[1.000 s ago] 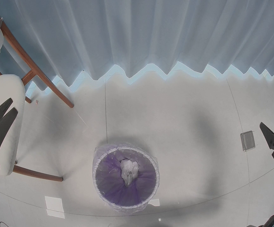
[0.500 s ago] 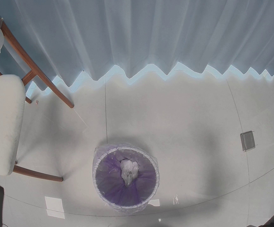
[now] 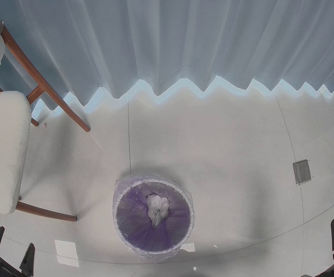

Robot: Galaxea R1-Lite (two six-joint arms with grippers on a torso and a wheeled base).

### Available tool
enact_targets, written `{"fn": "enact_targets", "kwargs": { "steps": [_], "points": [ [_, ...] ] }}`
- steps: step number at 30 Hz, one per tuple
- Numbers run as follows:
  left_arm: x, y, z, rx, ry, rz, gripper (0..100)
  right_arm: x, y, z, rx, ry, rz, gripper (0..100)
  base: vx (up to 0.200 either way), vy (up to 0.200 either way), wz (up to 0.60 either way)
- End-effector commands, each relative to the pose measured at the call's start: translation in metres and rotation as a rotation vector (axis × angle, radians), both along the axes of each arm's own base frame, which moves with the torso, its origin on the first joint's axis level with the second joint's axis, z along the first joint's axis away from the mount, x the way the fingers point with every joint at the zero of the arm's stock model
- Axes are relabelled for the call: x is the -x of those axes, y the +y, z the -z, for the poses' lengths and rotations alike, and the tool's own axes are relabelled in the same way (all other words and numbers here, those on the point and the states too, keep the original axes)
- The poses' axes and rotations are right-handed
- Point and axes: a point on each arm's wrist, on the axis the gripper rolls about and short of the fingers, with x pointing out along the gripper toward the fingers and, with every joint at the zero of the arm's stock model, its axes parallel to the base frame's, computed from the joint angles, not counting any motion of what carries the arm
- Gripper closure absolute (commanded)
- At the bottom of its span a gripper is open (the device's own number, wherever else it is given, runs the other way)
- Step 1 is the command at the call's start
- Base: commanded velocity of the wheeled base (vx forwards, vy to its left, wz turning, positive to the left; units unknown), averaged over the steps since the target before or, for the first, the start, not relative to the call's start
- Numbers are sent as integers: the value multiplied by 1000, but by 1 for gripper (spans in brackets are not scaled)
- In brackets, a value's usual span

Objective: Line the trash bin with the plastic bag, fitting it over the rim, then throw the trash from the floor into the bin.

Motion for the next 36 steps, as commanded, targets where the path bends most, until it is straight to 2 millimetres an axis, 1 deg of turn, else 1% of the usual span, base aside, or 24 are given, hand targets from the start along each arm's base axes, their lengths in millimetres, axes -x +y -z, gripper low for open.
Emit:
{"fn": "enact_targets", "kwargs": {
  "steps": [1,5,6,7,9,11,14,17,19,25,26,27,28,30,32,36],
  "points": [
    [0,6,8,132,17,-288,0,2,5,7,16,-4,-198,0,0,0,0],
    [1,6,8,110,17,-286,0,2,4,7,-18,1,-164,0,0,0,0],
    [1,6,8,74,19,-266,0,2,2,7,-11,3,-37,0,0,0,0],
    [0,5,9,41,31,-220,0,2,0,7,-9,9,42,0,0,0,0],
    [0,4,10,25,41,-175,0,2,-1,10,22,30,76,0,0,0,0],
    [0,4,10,24,45,-164,0,2,-1,11,41,43,71,0,0,0,0],
    [0,4,10,22,42,-159,0,2,1,13,85,75,-14,0,0,0,0],
    [0,4,10,24,43,-152,0,4,0,14,87,44,-58,0,0,0,0],
    [1,4,10,21,40,-151,0,6,0,14,85,3,-51,0,0,0,0],
    [0,5,10,19,42,-139,0,7,0,14,47,-7,0,0,0,0,0],
    [1,5,10,19,37,-125,0,7,0,15,48,-6,0,0,0,0,0],
    [2,7,10,19,26,-6,0,7,0,15,50,-6,0,0,0,0,0],
    [2,7,10,21,31,29,0,7,0,15,51,-6,0,0,0,0,0],
    [2,7,10,35,32,-20,0,7,0,15,50,-6,0,0,0,0,0],
    [7,6,11,35,-37,-60,0,7,-1,14,43,-7,1,0,0,0,0],
    [7,7,12,78,-38,-102,0,7,0,14,40,-9,3,0,0,0,0]
  ]
}}
